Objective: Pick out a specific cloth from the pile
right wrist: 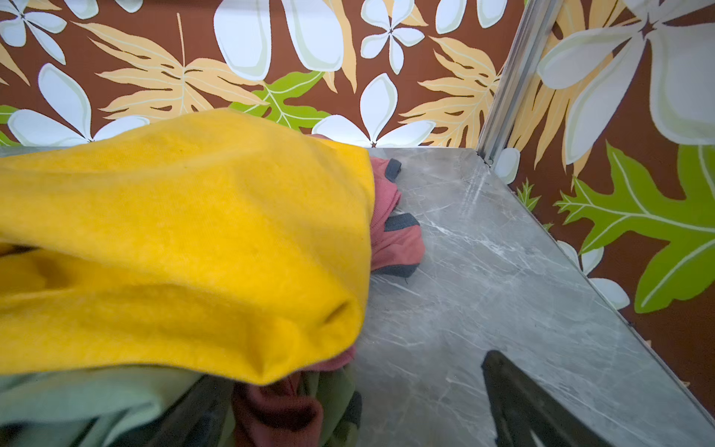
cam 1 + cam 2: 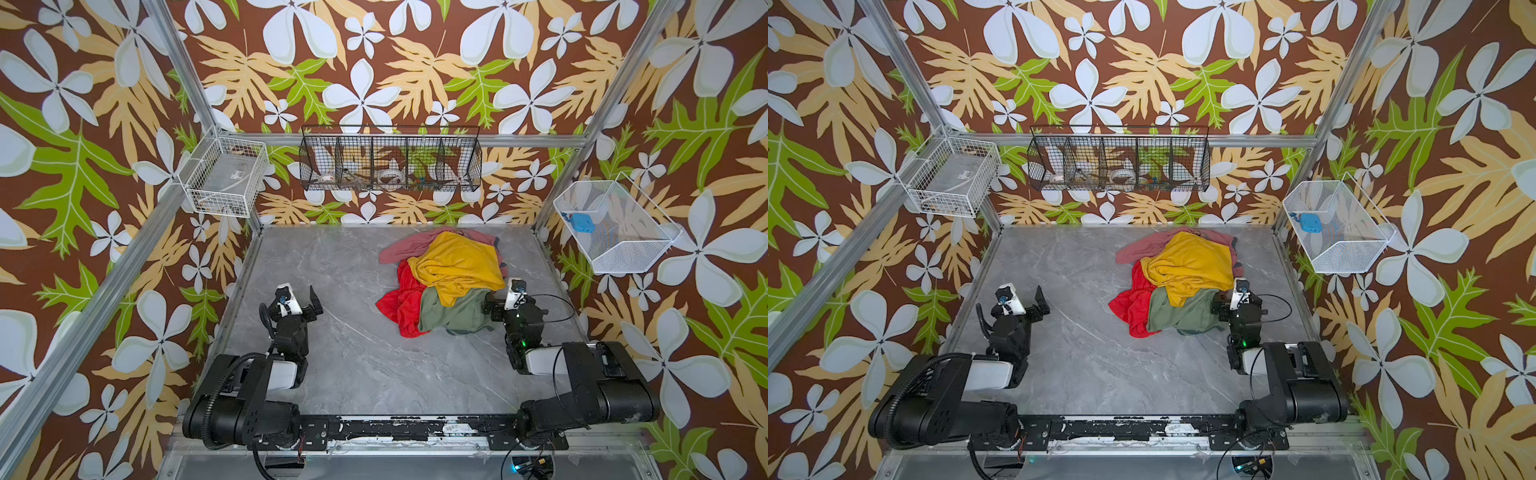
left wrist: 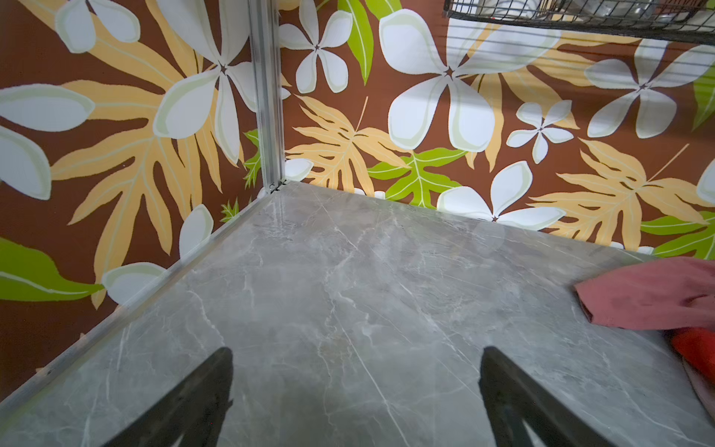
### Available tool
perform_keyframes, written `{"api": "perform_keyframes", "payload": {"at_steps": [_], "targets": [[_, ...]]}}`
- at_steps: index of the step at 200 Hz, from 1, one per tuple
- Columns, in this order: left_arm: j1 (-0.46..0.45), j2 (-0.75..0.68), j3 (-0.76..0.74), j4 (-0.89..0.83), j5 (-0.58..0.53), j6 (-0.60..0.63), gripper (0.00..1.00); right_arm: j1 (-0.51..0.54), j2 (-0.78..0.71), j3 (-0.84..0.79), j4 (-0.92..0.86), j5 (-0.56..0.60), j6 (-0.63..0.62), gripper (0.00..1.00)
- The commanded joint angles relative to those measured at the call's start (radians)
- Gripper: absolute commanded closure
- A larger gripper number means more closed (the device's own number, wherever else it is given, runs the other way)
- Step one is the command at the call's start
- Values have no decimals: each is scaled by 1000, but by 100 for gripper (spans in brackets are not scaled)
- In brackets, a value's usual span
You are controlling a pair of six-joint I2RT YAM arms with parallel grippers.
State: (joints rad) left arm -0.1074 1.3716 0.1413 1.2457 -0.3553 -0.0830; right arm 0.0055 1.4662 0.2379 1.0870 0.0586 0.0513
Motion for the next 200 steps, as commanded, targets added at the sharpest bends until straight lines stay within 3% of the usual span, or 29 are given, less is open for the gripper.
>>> {"api": "perform_keyframes", "payload": {"at_steps": [1,182,200], "targets": [[0,0,5,21,84,35,0,-1,-3,-3,21,0,8,0],[3,0,11,13,91,32,0,0,-9,-11,29,0,7,0],[4,-24,28,-35,57,18,0,0,-62,19,-71,80,39,0]]}}
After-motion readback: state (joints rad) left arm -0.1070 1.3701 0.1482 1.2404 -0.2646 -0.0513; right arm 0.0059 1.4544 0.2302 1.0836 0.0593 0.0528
